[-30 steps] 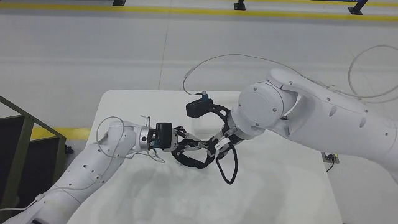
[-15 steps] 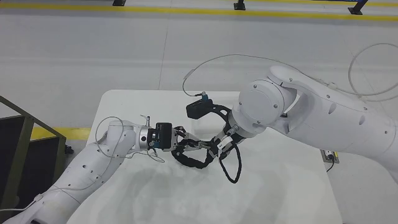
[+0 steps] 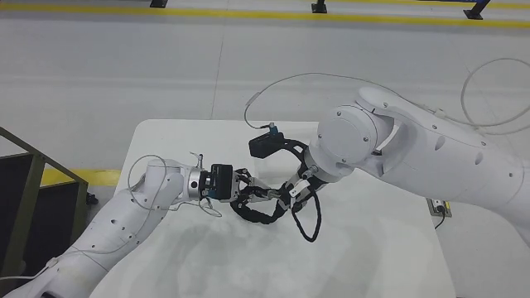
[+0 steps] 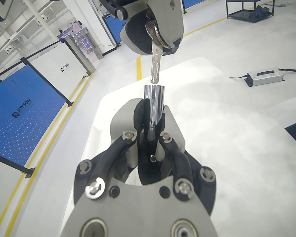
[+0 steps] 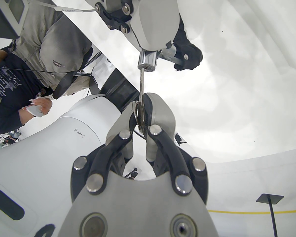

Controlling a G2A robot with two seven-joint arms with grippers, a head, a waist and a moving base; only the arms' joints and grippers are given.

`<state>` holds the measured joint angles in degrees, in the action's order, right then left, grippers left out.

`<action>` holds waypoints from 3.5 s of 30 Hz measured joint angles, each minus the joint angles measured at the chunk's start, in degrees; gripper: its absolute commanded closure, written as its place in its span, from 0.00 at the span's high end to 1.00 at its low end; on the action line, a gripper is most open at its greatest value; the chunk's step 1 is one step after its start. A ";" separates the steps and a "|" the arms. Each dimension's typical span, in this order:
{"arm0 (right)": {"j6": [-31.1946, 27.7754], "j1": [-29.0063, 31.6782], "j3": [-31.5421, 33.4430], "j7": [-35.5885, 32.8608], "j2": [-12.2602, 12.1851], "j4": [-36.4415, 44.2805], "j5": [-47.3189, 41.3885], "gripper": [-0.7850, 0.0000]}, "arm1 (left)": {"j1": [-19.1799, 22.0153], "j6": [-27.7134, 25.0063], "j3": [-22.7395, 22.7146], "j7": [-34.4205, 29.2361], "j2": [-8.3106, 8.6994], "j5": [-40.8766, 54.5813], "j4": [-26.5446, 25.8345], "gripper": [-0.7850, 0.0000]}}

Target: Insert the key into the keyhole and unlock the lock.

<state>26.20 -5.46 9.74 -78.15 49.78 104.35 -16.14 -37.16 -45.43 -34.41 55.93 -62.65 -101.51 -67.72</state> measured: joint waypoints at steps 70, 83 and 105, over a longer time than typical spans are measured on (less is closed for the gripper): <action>-7.85 -2.01 0.00 -7.82 2.57 -3.04 5.89 0.00 | -2.76 -0.47 -4.69 -6.23 0.65 -2.24 -6.69 0.00; -8.82 -2.24 0.00 -8.81 5.56 -5.80 6.37 0.00 | -3.76 -0.27 -5.02 -5.71 0.84 -2.67 -7.34 0.00; -6.71 0.16 0.00 -6.68 5.44 -5.79 4.91 0.00 | -4.52 -0.81 -7.08 -3.26 1.22 -0.38 -6.37 0.00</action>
<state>19.50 -5.30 9.74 -84.83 55.22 98.56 -11.24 -41.67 -46.23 -41.49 52.67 -61.43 -101.88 -74.09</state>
